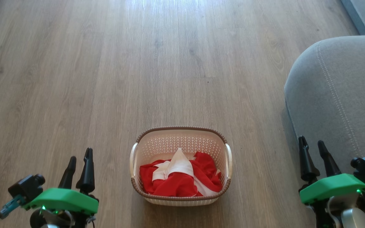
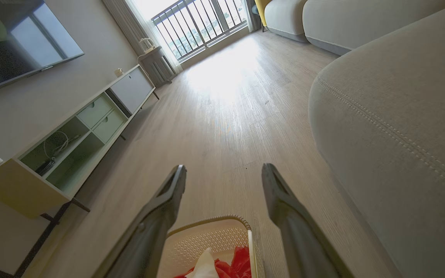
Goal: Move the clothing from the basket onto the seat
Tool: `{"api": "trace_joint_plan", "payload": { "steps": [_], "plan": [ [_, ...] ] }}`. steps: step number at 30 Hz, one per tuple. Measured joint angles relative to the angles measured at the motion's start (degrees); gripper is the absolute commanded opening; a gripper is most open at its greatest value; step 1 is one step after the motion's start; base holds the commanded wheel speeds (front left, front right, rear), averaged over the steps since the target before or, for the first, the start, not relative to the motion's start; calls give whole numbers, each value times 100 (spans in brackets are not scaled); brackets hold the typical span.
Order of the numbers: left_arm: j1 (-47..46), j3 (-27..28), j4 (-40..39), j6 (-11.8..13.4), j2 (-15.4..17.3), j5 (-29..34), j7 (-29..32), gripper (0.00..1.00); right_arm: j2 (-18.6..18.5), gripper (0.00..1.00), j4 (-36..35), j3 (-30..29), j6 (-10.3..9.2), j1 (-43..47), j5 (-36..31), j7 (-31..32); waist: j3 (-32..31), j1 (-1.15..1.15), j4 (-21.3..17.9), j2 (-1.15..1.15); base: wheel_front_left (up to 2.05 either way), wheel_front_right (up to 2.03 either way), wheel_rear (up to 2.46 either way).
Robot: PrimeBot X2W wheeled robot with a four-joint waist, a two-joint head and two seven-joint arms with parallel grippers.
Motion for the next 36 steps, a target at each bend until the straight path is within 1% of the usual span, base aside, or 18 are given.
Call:
{"api": "trace_joint_plan", "payload": {
  "steps": [1,10,20,26,36],
  "plan": [
    [2,-9,-19,10,0,136,-9,100,0,100,-8,1,0,0,-156,-35,-1,0,0,0,0,0,0],
    [114,-58,-82,42,2,747,-160,100,0,100,-40,24,0,1,-823,-174,-11,0,-3,0,0,0,0],
    [118,-110,-171,45,4,1418,-354,100,0,100,-38,22,0,1,-1344,-344,-16,0,-11,0,0,0,0],
    [118,-121,-231,92,5,1804,-419,100,-1,100,-32,21,0,1,-1666,-454,-11,0,-13,0,0,0,0],
    [129,-152,-287,99,9,2414,-611,100,-1,100,-7,-34,0,1,-2069,-621,-13,0,-24,0,0,0,0]
  ]
}}
